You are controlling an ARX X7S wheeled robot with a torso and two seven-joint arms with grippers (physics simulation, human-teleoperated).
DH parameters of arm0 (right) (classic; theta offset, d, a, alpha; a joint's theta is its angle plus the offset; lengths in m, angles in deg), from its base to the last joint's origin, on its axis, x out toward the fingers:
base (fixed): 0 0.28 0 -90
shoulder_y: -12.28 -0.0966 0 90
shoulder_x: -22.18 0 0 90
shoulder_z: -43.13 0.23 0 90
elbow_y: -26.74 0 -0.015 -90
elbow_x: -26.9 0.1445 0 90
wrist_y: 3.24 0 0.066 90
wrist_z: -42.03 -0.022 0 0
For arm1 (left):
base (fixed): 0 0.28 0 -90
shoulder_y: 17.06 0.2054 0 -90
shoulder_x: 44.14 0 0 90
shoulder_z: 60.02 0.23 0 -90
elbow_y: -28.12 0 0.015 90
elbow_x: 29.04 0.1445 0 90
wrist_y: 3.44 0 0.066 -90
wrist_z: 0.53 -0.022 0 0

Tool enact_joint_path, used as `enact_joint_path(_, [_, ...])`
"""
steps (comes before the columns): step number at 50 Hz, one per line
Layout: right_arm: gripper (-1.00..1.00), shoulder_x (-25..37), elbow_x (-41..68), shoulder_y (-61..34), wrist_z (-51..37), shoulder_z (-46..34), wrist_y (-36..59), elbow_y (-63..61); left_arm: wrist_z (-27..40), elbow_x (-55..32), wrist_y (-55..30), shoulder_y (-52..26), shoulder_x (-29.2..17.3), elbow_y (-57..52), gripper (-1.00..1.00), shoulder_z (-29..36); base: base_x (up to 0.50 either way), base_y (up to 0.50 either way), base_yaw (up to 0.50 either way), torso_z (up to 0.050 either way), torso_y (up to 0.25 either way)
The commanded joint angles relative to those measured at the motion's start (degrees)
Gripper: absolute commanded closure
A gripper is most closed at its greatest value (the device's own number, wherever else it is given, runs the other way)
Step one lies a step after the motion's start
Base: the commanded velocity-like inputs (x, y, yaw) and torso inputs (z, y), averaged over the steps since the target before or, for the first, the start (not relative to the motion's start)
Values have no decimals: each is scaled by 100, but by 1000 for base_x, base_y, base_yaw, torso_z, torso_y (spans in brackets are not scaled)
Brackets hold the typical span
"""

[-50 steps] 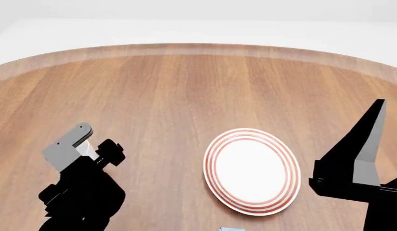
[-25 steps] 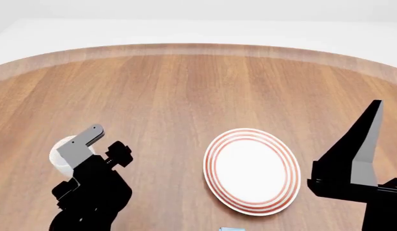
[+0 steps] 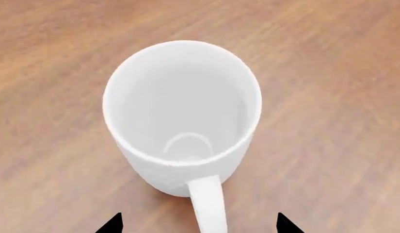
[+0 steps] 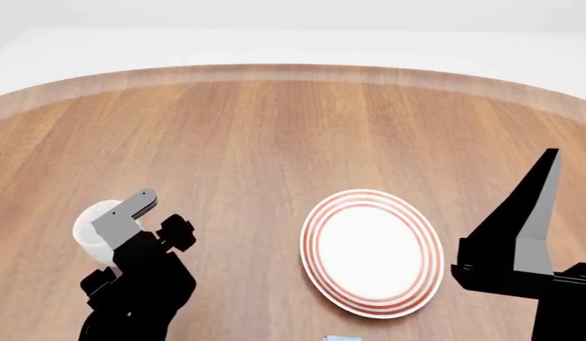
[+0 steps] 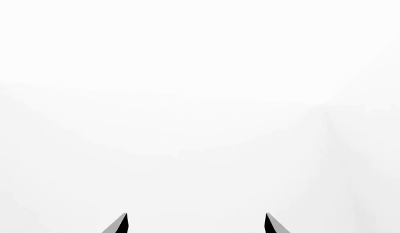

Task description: Pick up the white mug and put it on the plate, and put the chocolate pudding to the right of the plate.

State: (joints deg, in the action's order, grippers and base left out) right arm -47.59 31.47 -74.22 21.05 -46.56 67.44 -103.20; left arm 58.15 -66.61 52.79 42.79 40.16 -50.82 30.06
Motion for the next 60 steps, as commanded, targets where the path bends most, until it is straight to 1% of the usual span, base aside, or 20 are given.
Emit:
enact_joint_path(1, [-100, -84, -77, 6, 134, 98, 5, -27, -317, 32, 187, -51, 76, 390, -100, -14, 0, 0, 0, 0, 0])
enact_joint_path(12, [-100, -63, -81, 9, 115, 80, 34, -30, -329, -13, 200, -69, 27, 477, -100, 55, 0, 0, 0, 0, 0])
enact_joint_path(13, [-100, -63, -86, 10, 115, 72, 37, -29, -277, -6, 165, -77, 19, 475, 100, 63, 0, 0, 0, 0, 0])
enact_joint_path(34, [-100, -33, -78, 17, 99, 13, -26, 63, -408, -66, 217, -108, -66, 539, 100, 236, 0, 0, 0, 0, 0])
enact_joint_path(40, [-100, -24, -79, 11, 91, -5, -4, 58, -478, -87, 168, -103, -144, 401, 100, 328, 0, 0, 0, 0, 0])
enact_joint_path(42, [-100, -23, -89, 8, 88, -12, 5, 61, -586, -6, 159, -129, -249, 245, 100, 479, 0, 0, 0, 0, 0])
enact_joint_path(44, [-100, -18, -90, 2, 85, -18, 29, 49, -745, -5, -70, -192, -430, -86, 100, 701, 0, 0, 0, 0, 0])
enact_joint_path(46, [-100, -12, -80, -3, 78, -14, 47, 24, -1002, 0, -320, -255, -685, -567, 100, 1009, 0, 0, 0, 0, 0])
enact_joint_path(47, [-100, -7, -73, -1, 72, -4, 52, 6, -1173, 25, -517, -298, -898, -999, 100, 1269, 0, 0, 0, 0, 0])
enact_joint_path(50, [-100, 2, -62, 11, 59, 13, 55, -35, -1658, -50, -793, -422, -1254, -1637, 100, 1678, 0, 0, 0, 0, 0])
enact_joint_path(53, [-100, 13, -59, 16, 48, 25, 67, -85, -1971, -167, -1135, -587, -1558, -2113, 100, 1952, 0, 0, 0, 0, 0])
enact_joint_path(56, [-100, 21, -49, 7, 36, 40, 74, -95, -2198, -172, -1236, -743, -1750, -2304, 100, 2105, 0, 0, 0, 0, 0])
enact_joint_path(60, [-100, 33, -54, -6, 27, 43, 101, -115, -2804, -227, -1355, -1073, -2036, -2487, 100, 2415, 0, 0, 0, 0, 0])
